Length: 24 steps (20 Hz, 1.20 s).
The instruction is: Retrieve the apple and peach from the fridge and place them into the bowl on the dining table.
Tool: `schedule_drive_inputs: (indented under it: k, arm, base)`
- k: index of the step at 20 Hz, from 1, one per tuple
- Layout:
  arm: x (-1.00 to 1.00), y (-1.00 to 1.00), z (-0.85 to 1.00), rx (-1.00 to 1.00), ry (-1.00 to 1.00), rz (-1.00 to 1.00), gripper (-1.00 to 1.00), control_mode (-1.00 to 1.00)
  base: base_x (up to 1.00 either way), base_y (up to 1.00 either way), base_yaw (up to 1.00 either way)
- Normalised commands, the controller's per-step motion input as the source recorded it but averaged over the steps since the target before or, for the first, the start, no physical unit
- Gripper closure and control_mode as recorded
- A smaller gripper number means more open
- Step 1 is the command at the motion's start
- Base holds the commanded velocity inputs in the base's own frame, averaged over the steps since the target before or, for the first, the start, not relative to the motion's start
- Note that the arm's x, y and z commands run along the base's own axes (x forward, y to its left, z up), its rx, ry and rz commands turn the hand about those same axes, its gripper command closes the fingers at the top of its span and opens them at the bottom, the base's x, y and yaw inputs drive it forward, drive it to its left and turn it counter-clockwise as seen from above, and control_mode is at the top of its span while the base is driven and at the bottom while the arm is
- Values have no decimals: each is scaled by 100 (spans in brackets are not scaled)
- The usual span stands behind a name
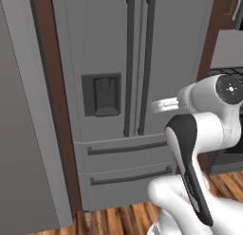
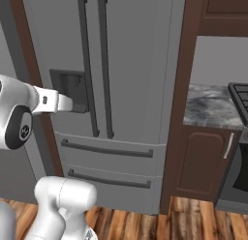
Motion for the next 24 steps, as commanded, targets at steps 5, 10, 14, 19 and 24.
schedule_drive_inputs:
  k: [5,10,14,19,24]
  arm:
    - [36,0,0,7,-4,0,-100,-100]
    - [43,3,0,5,-1,0,-100,-100]
    - [50,1,2,7,1,0,-100,-100]
    - [58,13,0,1,0,0,-100,-100]
    - [59,19,0,0,0,-4,-100,-100]
  base:
    - [0,0,0]
    - [0,0,0]
    - [0,0,0]
    - [0,0,0]
    - [0,0,0]
